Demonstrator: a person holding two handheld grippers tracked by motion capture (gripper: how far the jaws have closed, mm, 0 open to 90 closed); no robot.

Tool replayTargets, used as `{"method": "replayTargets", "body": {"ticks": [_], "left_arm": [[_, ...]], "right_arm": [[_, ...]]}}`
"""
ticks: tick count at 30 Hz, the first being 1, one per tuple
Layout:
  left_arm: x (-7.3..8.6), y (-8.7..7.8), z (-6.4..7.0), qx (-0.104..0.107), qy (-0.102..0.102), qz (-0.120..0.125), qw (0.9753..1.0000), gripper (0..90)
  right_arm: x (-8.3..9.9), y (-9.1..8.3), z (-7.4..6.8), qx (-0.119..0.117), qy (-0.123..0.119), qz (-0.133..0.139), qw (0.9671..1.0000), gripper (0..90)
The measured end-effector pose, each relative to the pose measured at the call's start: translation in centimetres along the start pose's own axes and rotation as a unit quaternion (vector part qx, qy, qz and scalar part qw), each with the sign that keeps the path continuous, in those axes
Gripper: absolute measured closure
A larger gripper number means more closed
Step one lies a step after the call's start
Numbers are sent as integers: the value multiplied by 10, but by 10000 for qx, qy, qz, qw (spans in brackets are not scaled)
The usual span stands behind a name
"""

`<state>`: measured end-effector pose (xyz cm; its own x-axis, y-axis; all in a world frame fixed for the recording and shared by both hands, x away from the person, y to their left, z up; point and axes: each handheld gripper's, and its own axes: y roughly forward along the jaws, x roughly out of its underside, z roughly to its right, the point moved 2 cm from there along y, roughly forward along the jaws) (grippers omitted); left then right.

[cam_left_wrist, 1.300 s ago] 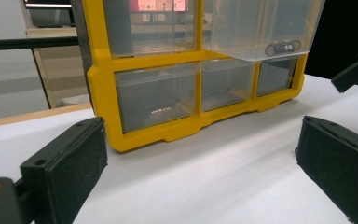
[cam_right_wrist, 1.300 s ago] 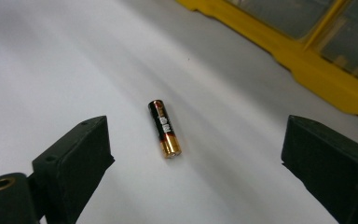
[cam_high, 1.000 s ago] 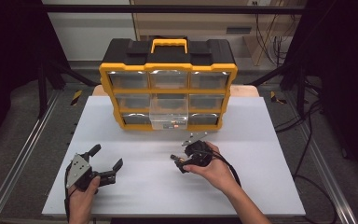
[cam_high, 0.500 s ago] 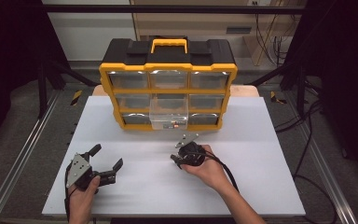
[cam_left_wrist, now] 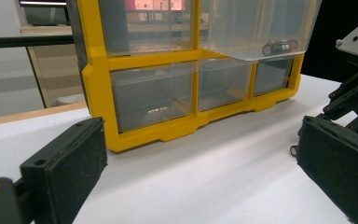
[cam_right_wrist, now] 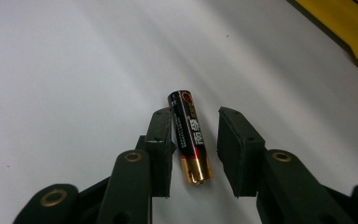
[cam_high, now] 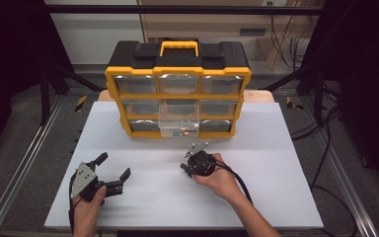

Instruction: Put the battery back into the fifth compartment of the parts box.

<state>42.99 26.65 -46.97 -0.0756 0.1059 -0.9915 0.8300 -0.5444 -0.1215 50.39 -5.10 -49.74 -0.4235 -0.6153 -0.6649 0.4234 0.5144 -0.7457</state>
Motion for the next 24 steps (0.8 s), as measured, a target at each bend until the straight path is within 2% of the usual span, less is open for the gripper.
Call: {"method": "replayTargets", "body": {"ticks": [10,17,24], "left_arm": [[0,0,-1,-9,-6,3,10000,17],[0,0,-1,-25,-11,2,10000,16],[0,-1,-2,-37,-18,8,10000,16]], "right_arm": [[0,3,-2,-30,-59,-38,10000,732],[1,3,-2,30,-230,-24,9997,768],[-1,-6,-3,35,-245,157,9996,768]]}}
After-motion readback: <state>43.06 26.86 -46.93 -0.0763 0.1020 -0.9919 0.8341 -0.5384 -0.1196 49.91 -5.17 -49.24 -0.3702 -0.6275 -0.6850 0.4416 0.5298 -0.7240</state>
